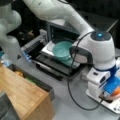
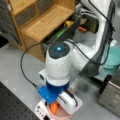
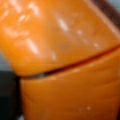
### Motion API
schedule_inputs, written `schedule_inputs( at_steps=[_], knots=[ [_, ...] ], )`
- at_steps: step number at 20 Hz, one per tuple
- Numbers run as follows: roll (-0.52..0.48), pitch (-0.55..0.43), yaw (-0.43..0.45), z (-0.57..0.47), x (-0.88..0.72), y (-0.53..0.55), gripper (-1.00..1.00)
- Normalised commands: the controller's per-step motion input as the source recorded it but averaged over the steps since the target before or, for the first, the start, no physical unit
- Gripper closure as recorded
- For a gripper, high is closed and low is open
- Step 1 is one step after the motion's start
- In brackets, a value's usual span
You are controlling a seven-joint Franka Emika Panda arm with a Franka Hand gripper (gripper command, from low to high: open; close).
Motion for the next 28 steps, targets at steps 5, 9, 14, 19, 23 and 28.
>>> schedule_inputs(
  at_steps=[5, 9, 14, 19, 23, 28],
  knots=[
    [-0.302, 0.042, 0.073, 0.04, 0.07, 0.12, 1.0],
    [-0.277, 0.049, 0.083, 0.08, 0.04, 0.1, 1.0],
    [-0.223, 0.089, 0.098, 0.19, -0.03, 0.07, 1.0],
    [-0.177, 0.113, 0.094, 0.23, -0.09, 0.02, 1.0],
    [-0.149, 0.089, 0.106, 0.11, -0.09, -0.03, 1.0],
    [-0.116, 0.057, 0.067, 0.08, -0.09, -0.1, 1.0]
  ],
)
